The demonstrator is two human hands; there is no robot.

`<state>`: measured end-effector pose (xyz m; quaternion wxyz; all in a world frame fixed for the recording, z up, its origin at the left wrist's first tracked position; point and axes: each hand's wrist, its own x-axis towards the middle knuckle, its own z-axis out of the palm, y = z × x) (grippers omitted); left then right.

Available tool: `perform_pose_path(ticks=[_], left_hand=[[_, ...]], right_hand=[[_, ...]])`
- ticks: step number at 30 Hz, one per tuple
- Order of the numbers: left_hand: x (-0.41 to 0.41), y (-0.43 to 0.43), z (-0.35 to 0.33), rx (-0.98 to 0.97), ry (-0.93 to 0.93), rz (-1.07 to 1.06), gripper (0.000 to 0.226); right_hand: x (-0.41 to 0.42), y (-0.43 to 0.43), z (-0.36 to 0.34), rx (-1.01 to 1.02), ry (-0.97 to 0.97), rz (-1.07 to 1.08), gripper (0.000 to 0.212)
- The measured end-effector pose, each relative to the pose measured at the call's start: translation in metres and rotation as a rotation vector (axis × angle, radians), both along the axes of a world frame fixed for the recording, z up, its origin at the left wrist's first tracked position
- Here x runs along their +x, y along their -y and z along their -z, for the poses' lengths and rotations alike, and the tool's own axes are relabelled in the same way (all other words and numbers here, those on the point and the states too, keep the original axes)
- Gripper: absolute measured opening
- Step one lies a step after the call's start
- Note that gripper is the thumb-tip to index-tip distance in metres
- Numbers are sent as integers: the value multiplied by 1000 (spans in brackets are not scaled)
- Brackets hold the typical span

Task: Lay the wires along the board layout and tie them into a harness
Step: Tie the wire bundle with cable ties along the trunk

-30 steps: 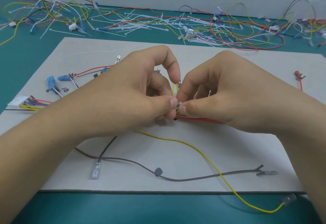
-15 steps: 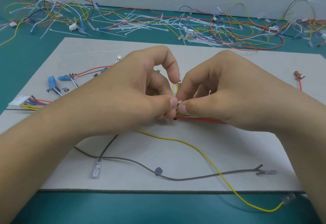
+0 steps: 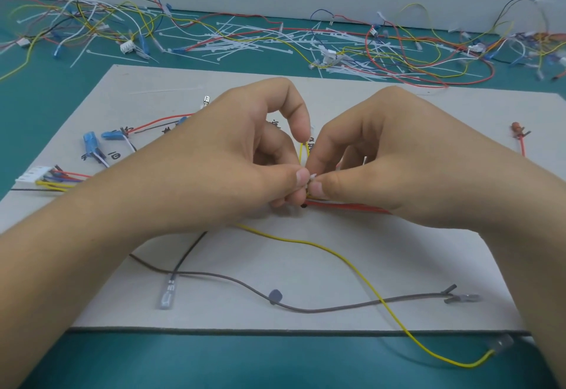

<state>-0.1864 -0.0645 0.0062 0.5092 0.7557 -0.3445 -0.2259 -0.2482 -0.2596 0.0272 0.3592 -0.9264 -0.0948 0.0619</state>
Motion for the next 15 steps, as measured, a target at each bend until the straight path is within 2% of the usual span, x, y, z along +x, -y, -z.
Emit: perform_pose_path(ticks=[9,15], left_hand=[[5,-6,-1,15,-8,11,26],[8,-9,-4,21,17,39,27]], right_hand=[[-4,-16,4,-52,93,66,8],[-2,-13,6,3,64,100,10]])
